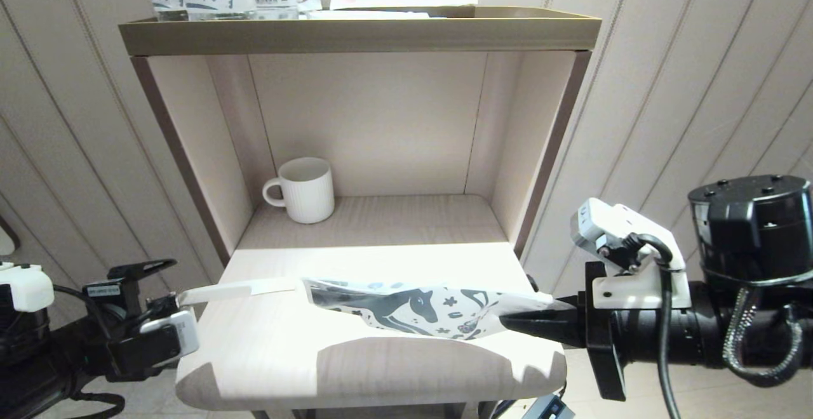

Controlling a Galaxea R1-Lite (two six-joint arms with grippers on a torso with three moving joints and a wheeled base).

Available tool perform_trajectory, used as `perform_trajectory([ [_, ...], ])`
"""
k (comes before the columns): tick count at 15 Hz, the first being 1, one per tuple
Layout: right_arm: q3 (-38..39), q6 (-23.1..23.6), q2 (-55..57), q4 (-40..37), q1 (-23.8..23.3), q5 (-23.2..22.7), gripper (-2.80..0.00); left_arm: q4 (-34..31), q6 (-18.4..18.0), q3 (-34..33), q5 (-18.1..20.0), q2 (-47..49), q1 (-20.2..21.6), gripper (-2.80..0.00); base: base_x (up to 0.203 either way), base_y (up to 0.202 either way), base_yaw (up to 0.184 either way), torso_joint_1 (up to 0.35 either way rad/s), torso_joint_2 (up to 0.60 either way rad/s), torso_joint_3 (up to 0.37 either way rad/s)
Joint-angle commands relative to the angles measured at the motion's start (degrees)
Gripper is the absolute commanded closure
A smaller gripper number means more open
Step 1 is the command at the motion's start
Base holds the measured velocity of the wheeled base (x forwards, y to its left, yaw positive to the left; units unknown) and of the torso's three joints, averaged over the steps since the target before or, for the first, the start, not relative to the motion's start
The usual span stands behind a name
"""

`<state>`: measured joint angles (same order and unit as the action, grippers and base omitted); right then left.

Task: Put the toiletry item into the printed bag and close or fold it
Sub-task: Pick up the comb

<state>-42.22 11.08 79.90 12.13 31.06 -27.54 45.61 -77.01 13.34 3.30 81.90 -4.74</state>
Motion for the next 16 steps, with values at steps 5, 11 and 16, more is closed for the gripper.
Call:
perform_trajectory([
  [5, 0.1, 0.1, 0.3, 0.1, 0.1, -0.3, 0.0, 3.2, -0.3, -0.2, -0.1, 4.1, 0.0, -2.8, 0.0, 0.0, 0.0, 0.0, 0.0, 0.0],
  [11, 0.1, 0.1, 0.1, 0.1, 0.1, -0.2, 0.0, 3.3, -0.5, -0.6, 0.4, 4.1, 0.1, 0.0, 0.0, 0.0, 0.0, 0.0, 0.0, 0.0],
  [16, 0.1, 0.1, -0.2, 0.1, 0.1, -0.2, 0.0, 3.2, -0.5, -0.8, 0.6, 4.1, 0.1, 0.0, 0.0, 0.0, 0.0, 0.0, 0.0, 0.0],
])
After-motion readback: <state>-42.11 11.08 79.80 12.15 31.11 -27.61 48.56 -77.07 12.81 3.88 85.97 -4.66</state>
